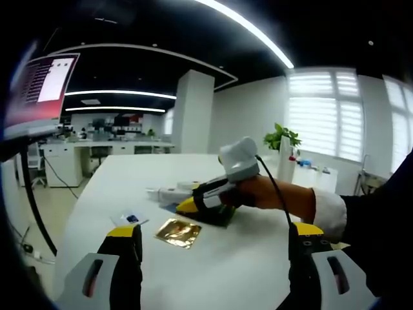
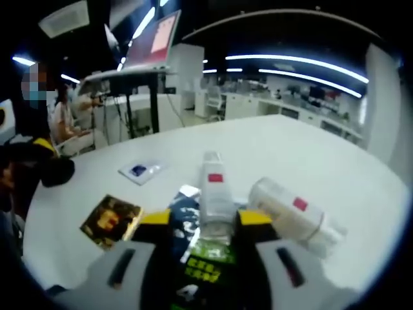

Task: Arrange the skincare products in the storage area until every visible bottle or jar stands upright without overlapping.

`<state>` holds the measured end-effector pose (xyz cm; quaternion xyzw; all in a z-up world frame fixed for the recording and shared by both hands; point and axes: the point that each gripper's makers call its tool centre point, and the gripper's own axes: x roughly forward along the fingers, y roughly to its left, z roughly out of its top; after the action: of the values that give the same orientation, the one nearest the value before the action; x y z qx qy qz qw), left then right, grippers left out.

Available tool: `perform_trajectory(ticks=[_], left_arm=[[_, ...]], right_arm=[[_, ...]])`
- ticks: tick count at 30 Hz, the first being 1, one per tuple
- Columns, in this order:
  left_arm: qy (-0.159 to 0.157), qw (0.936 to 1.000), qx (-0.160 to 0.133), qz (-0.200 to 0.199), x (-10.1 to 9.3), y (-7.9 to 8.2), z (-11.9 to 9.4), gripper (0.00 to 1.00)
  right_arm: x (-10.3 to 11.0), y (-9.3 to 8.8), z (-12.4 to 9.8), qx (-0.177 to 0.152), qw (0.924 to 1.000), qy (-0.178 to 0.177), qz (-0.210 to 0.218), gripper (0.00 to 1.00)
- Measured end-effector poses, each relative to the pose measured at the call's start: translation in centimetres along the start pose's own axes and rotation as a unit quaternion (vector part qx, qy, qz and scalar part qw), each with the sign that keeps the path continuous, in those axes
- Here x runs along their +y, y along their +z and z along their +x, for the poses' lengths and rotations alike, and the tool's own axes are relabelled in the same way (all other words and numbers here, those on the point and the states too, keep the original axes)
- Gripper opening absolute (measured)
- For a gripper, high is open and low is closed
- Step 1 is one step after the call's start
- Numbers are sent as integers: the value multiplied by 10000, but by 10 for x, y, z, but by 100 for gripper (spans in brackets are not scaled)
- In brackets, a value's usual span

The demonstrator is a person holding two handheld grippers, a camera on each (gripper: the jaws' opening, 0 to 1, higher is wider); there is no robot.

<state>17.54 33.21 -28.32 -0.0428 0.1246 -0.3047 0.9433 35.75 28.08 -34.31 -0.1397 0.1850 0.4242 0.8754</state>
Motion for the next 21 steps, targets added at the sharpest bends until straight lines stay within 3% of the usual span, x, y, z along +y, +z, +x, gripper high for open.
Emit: perform_trajectory(ticks=[8,21], left_arm=[[-30,10000,-8,8,-2,0,1,96],[-14,10000,-9,-8,-1,0,0,96]], right_arm=[[-9,1,4,26,10000,-57,-6,21],[-6,1,2,-29,10000,-61,-4,20]])
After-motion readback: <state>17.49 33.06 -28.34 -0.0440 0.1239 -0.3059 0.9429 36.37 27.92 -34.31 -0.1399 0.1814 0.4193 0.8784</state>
